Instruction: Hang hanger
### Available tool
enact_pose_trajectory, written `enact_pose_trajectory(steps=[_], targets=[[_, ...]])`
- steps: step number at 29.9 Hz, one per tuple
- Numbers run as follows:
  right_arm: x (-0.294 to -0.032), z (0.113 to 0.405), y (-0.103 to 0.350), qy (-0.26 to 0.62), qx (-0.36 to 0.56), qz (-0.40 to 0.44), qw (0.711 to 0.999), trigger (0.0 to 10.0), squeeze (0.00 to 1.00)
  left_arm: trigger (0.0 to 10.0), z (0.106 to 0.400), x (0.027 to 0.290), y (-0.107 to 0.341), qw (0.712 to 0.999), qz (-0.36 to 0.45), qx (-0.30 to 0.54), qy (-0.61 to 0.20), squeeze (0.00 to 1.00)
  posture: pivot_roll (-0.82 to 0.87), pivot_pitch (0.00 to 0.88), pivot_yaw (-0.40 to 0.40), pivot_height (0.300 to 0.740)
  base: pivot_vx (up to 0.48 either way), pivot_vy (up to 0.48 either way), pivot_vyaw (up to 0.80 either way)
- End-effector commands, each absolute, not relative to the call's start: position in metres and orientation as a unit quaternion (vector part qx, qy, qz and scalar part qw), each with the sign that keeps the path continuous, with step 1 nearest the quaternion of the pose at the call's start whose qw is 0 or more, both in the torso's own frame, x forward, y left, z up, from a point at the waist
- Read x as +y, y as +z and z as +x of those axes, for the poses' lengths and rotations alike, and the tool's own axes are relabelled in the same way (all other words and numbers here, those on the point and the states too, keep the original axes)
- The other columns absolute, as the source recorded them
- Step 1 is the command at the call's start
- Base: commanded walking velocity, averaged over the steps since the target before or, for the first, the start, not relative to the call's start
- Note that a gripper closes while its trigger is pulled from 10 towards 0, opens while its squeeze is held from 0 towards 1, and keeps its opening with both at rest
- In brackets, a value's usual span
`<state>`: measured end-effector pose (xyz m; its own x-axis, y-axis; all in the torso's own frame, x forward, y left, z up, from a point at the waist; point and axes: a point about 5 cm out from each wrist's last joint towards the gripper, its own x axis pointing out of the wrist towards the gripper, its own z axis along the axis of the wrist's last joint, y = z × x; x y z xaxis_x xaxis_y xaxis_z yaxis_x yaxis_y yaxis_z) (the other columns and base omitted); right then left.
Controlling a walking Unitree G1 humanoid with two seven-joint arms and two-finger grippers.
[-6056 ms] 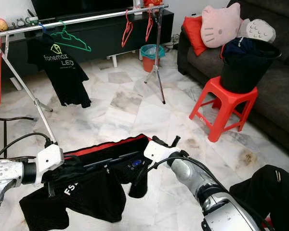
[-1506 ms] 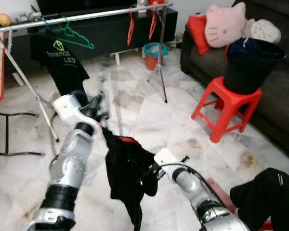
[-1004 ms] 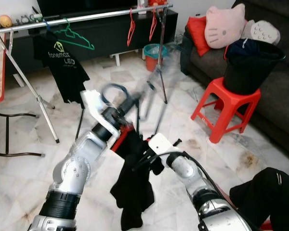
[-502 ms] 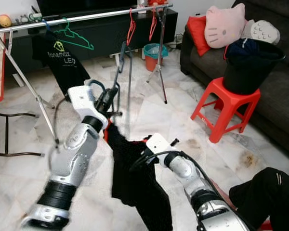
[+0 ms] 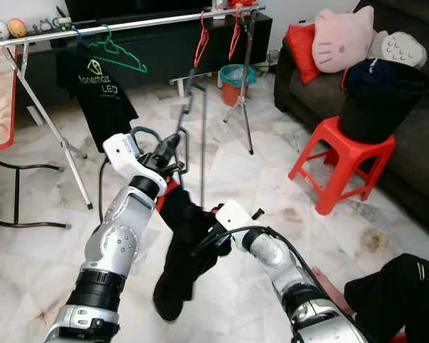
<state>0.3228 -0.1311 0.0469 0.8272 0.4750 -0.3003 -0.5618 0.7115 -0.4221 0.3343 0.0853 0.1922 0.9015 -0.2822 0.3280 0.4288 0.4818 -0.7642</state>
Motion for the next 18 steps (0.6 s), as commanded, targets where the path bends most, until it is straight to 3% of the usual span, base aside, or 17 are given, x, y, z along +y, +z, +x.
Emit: enact_pose_trajectory(steps=[1,3,4,5,6,7,8,11,12,13,14,16,17,18], targets=[[-0.133,0.322,0.046,0.278,0.089,-0.25,0.923,10.0,0.0,10.0,0.327,0.076,0.211,0.805,-0.53,-0.117,-0.241,0.0,-0.06,0.017,-0.022,0.74,0.0,0.0,0.0],[-0.134,0.321,0.045,0.278,0.092,-0.25,0.923,10.0,0.0,10.0,0.331,0.073,0.207,0.862,-0.442,-0.117,-0.217,0.0,-0.05,0.017,-0.023,0.74,0.0,0.0,0.0],[-0.135,0.321,0.043,0.277,0.095,-0.251,0.923,10.0,0.0,10.0,0.333,0.071,0.203,0.914,-0.336,-0.121,-0.194,0.0,-0.05,0.017,-0.023,0.74,0.0,0.0,0.0],[-0.135,0.32,0.041,0.277,0.1,-0.252,0.922,10.0,0.0,10.0,0.34,0.074,0.2,0.974,-0.143,-0.132,-0.12,0.0,-0.05,0.019,-0.023,0.74,0.0,0.0,0.0],[-0.135,0.32,0.041,0.276,0.101,-0.252,0.922,10.0,0.0,10.0,0.339,0.072,0.202,0.978,-0.055,-0.158,-0.125,0.0,-0.05,0.019,-0.023,0.74,0.0,0.0,0.0],[-0.135,0.32,0.041,0.276,0.101,-0.252,0.922,10.0,0.0,10.0,0.339,0.072,0.202,0.978,-0.055,-0.158,-0.125,0.0,-0.05,0.019,-0.023,0.74,0.0,0.0,0.0],[-0.135,0.32,0.04,0.277,0.103,-0.252,0.922,10.0,0.0,10.0,0.334,0.065,0.206,0.96,0.106,-0.21,-0.149,0.0,-0.05,0.016,-0.023,0.74,0.0,0.0,0.0],[-0.135,0.319,0.04,0.276,0.104,-0.252,0.922,10.0,0.0,10.0,0.333,0.063,0.204,0.944,0.192,-0.223,-0.147,0.0,-0.05,0.016,-0.023,0.74,0.0,0.0,0.0],[-0.135,0.319,0.039,0.276,0.106,-0.252,0.921,10.0,0.0,10.0,0.332,0.062,0.205,0.932,0.237,-0.233,-0.148,0.0,-0.05,0.015,-0.022,0.74,0.0,0.0,0.0],[-0.136,0.318,0.038,0.275,0.108,-0.253,0.921,10.0,0.0,10.0,0.329,0.06,0.206,0.9,0.316,-0.259,-0.154,0.0,-0.05,0.015,-0.022,0.74,0.0,0.0,0.0],[-0.136,0.318,0.037,0.275,0.11,-0.253,0.921,10.0,0.0,10.0,0.33,0.061,0.204,0.912,0.286,-0.243,-0.163,0.0,-0.05,0.015,-0.022,0.74,0.0,0.0,0.0],[-0.137,0.317,0.036,0.274,0.114,-0.254,0.921,10.0,0.0,10.0,0.333,0.065,0.198,0.959,0.134,-0.18,-0.171,0.0,-0.05,0.014,-0.021,0.74,0.0,0.0,0.0],[-0.138,0.317,0.035,0.273,0.116,-0.254,0.92,10.0,0.0,10.0,0.336,0.067,0.196,0.975,-0.011,-0.139,-0.171,0.0,-0.05,0.013,-0.021,0.74,0.0,0.0,0.0],[-0.138,0.317,0.035,0.273,0.117,-0.255,0.92,10.0,0.0,10.0,0.338,0.069,0.194,0.971,-0.137,-0.106,-0.167,0.0,-0.05,0.013,-0.021,0.74,0.0,0.0,0.0]])
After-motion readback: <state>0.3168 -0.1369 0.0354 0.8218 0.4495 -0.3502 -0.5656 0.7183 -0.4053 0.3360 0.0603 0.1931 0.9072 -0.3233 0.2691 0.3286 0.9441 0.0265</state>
